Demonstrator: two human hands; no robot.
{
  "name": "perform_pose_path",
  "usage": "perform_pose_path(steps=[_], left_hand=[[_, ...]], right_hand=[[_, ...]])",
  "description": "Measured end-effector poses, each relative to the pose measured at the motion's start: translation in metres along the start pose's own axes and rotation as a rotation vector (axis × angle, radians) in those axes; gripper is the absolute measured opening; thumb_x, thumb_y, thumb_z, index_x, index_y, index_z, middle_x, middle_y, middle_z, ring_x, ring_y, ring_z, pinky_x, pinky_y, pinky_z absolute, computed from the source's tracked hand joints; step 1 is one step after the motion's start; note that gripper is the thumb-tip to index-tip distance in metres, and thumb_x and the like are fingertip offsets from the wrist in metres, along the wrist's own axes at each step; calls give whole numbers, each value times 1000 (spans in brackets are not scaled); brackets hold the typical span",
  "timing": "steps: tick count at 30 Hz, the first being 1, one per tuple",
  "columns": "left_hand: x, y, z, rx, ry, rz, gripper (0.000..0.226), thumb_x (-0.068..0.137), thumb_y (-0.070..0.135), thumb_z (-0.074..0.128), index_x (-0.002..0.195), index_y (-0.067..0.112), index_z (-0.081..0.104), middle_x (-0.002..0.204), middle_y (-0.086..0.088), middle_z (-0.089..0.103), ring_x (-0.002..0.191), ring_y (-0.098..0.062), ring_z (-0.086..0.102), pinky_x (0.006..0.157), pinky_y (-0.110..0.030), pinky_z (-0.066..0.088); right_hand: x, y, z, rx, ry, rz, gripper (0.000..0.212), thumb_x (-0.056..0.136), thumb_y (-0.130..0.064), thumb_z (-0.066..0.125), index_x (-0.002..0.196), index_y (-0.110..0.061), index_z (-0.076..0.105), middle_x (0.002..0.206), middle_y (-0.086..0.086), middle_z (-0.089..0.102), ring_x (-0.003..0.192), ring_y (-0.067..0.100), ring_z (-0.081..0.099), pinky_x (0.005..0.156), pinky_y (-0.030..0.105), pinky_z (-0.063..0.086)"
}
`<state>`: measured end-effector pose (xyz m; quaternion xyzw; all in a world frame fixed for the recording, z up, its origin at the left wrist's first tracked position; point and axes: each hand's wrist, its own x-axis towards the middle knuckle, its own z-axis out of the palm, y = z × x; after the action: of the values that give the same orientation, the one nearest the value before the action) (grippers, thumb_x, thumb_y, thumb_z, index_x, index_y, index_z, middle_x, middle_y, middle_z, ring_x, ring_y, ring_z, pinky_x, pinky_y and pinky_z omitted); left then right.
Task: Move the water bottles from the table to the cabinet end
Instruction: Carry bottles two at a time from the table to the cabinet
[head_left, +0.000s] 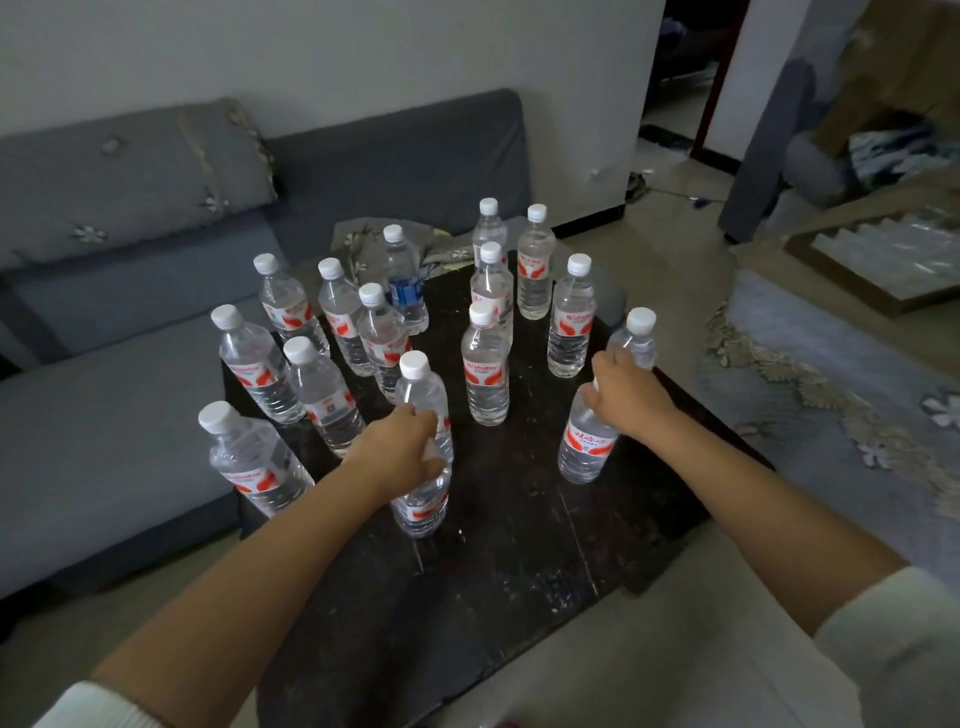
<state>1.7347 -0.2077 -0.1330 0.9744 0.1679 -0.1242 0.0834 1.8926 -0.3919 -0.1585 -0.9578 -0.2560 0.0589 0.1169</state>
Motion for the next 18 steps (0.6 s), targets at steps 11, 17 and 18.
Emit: perform_pose_path(steps=[11, 17, 18], left_hand=[[8, 80, -6, -184, 34, 364, 28, 80, 24, 69, 100, 7, 60, 101, -8, 59, 89, -17, 52, 74, -25, 39], [3, 115, 6, -103, -59, 727, 25, 76, 19, 72, 94, 4, 63, 89, 1, 49, 83, -14, 48, 66, -19, 34], [0, 119, 9, -93, -90, 788, 23, 75, 18, 73, 92, 5, 63, 88, 1, 50, 82, -14, 49, 67, -19, 35]], right_hand=[[-73, 33, -12, 213, -1, 76, 28, 88, -21, 58, 112, -5, 54, 113, 12, 44, 106, 33, 54, 78, 28, 35], [-151, 41, -13, 281, 85, 266, 28, 85, -17, 62, 109, -3, 59, 99, 2, 34, 107, 31, 52, 78, 25, 35], [-166, 41, -10, 282, 109, 309, 27, 85, -18, 62, 108, -4, 60, 99, 3, 36, 107, 31, 52, 77, 24, 33]])
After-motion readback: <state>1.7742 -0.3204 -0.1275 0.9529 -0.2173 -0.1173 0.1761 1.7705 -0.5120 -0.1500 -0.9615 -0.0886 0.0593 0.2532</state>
